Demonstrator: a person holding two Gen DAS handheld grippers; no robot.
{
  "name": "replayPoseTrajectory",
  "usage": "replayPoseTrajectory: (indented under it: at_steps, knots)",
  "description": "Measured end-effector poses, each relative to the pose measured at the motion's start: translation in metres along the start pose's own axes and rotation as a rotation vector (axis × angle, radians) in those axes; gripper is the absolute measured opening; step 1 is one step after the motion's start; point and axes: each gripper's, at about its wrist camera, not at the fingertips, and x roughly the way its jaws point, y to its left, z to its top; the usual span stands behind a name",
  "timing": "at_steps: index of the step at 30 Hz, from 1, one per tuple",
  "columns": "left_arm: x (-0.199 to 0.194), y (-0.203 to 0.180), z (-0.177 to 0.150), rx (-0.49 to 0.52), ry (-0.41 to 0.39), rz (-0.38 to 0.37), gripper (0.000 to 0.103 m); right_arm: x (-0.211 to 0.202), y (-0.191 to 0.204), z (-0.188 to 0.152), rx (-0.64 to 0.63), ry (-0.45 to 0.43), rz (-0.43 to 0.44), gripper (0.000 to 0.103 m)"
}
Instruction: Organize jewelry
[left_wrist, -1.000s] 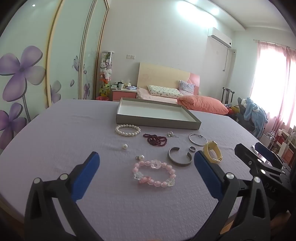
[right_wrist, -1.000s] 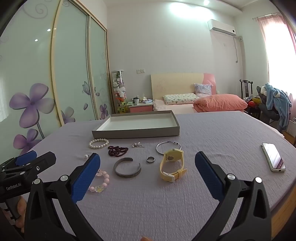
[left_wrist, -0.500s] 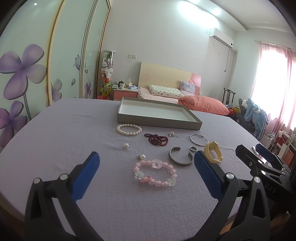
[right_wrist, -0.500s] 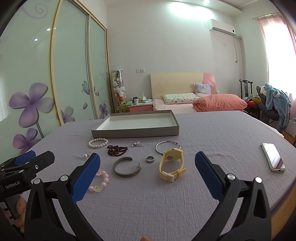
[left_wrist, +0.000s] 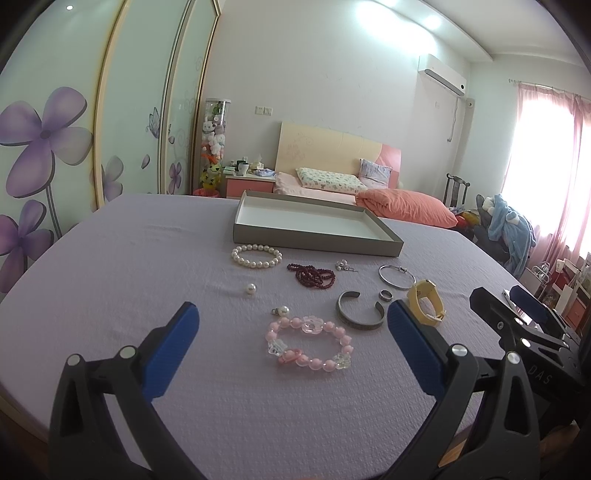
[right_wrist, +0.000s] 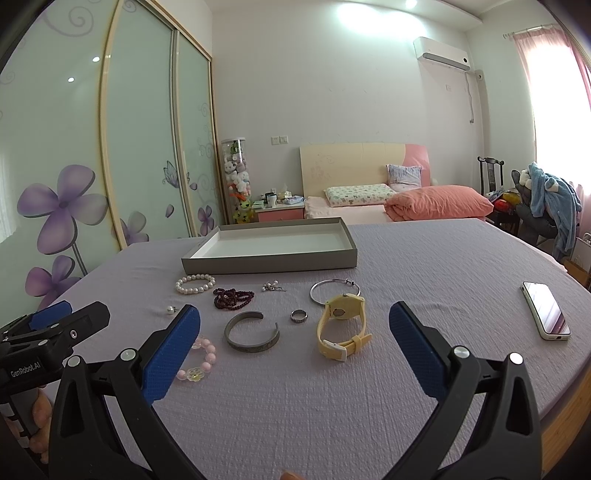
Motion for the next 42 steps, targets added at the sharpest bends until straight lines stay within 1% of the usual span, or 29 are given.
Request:
replayPoseTrajectory:
  at_steps: [37,38,42]
  knots:
    - [0.002,-0.003,0.001,-0.004,0.007,0.001,0.101,0.002,-0.001,-0.002,0.002,0.004,0.0,0.102]
    - [0.008,-0.002,-0.002,-0.004,0.008,0.003,0.101,0.002,-0.001,-0.002,0.002,0.005,-0.001,0.102]
    - [0.008,-0.002,-0.004,-0.005,0.009,0.004,0.101,0.002,-0.001,-0.005,0.003,0.006,-0.001,0.102]
